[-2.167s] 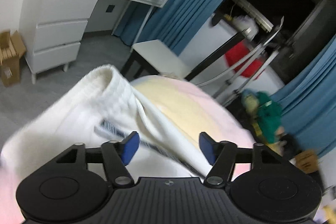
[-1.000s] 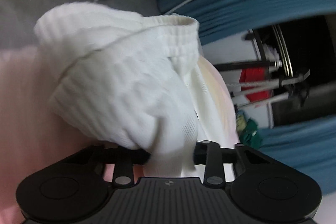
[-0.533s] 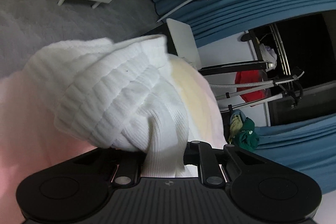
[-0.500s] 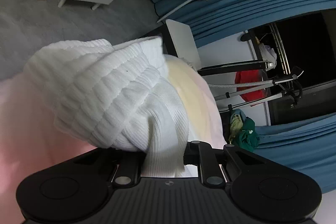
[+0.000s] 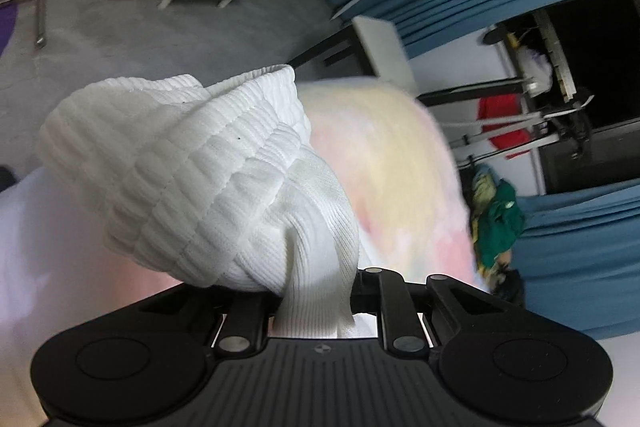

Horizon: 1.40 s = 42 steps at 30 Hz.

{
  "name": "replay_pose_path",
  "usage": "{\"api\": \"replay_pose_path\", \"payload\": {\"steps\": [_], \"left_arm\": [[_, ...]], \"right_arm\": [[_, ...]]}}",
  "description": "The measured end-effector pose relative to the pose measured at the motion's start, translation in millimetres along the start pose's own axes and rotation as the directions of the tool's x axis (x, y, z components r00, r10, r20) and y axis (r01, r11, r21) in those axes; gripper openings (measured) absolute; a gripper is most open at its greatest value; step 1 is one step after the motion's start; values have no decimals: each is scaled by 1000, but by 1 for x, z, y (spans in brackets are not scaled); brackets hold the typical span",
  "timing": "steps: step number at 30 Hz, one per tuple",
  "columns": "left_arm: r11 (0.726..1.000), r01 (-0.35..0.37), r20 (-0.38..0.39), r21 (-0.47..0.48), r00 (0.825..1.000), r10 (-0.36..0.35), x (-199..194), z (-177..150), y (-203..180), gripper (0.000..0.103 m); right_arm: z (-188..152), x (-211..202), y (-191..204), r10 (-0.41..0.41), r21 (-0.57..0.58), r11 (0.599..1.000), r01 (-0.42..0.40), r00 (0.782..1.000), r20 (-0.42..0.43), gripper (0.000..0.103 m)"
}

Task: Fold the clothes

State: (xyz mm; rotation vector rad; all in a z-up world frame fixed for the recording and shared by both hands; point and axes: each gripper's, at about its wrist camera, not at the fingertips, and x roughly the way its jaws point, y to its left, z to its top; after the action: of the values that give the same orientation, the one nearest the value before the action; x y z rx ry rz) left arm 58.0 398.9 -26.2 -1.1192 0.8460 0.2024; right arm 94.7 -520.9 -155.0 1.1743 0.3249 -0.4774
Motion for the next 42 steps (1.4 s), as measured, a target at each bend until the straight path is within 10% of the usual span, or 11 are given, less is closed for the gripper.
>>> {"api": "replay_pose_path", "payload": {"steps": [20,32,37,42], "left_arm": [[937,-133,54,322,991,123,-60,-81,34,48],[753,-193,275,629,961,18,-111,-151,-49,76],[709,-145,240,690,970,-36,-74,-190,-95,79],[569,-210,214,795,975,62,4,-231,-145,79]], "right_arm": [[-9,1,-32,-69,-28,997,67,996,-55,8],[-1,-4,-37,-29,-52,998,26,998,-61,8],[0,-9,-33,-21,-56,998,19,999,-41,8],[0,-11,-28,-10,-57,998,9,1000,-25,8]]}}
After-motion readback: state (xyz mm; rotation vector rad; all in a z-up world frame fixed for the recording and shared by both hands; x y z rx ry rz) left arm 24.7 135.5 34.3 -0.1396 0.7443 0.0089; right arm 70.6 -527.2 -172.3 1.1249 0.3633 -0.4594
